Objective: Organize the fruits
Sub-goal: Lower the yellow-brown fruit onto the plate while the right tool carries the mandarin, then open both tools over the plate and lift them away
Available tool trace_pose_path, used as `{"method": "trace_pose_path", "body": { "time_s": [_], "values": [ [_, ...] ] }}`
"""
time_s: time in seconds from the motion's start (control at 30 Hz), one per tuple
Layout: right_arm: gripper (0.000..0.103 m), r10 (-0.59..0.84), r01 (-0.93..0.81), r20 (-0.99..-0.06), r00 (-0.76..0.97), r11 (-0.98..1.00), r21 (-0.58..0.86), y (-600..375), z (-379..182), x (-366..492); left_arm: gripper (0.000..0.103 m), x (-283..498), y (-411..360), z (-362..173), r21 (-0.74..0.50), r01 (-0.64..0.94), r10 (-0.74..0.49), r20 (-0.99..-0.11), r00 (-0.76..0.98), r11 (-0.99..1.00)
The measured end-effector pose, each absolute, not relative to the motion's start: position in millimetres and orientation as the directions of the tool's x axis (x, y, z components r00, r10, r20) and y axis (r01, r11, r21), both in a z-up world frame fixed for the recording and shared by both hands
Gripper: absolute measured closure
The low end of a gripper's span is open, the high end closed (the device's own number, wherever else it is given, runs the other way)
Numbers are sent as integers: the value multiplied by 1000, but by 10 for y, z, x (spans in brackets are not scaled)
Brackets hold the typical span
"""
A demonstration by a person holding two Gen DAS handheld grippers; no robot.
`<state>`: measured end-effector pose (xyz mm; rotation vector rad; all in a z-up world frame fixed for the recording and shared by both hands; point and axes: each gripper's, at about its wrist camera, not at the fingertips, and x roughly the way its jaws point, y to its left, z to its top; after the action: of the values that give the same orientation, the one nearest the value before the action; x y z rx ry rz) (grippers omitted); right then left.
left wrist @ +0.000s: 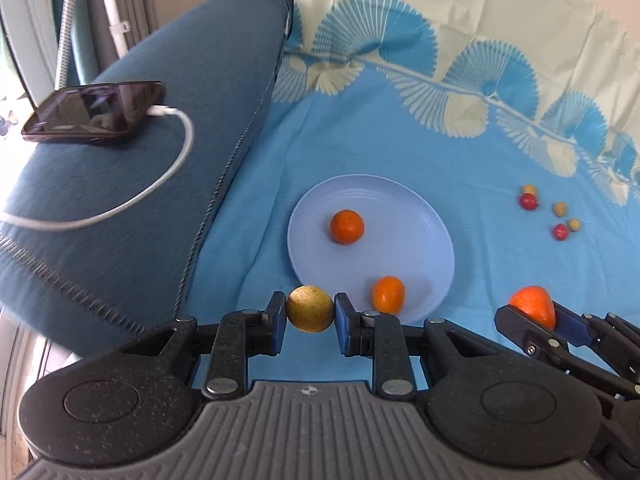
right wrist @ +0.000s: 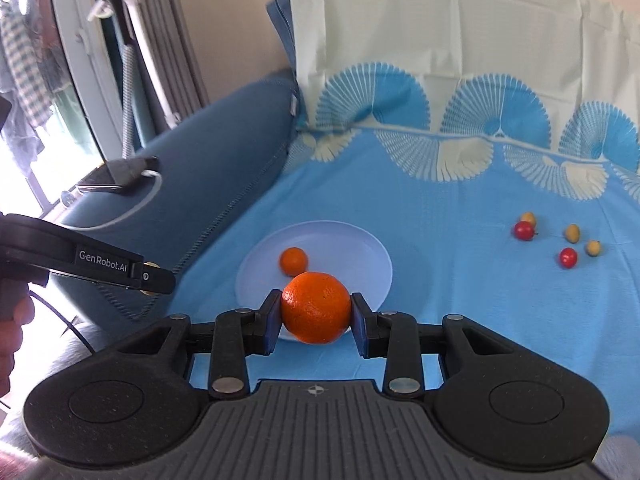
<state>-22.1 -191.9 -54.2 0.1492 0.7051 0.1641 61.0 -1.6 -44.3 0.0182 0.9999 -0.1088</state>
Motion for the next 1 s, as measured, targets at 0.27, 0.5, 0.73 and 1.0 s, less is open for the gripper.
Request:
{"method": "trace_pose_path", "body": {
  "time_s": [0.27,0.5,0.73,1.0],
  "values": [
    [66,177,-101,-684,708,983,150,-1894,-934,486,75,1258,-199,-873,15,89,-31,-872,488,996],
    [66,176,-110,-720,671,984,137,-1878,-1185,857,75,1564,-291,-1084,48,85,2,-879,476,995],
    [29,192,-161,-700,688,981,111,-1826,-1153,967,0,1527,-258,-935,31,96,-27,-831,555,995],
    [12,162,-142,-675,719,986,85,-1833,-788,348,0,957,-65,-661,40,65,-2,-836,548,997]
  ]
}}
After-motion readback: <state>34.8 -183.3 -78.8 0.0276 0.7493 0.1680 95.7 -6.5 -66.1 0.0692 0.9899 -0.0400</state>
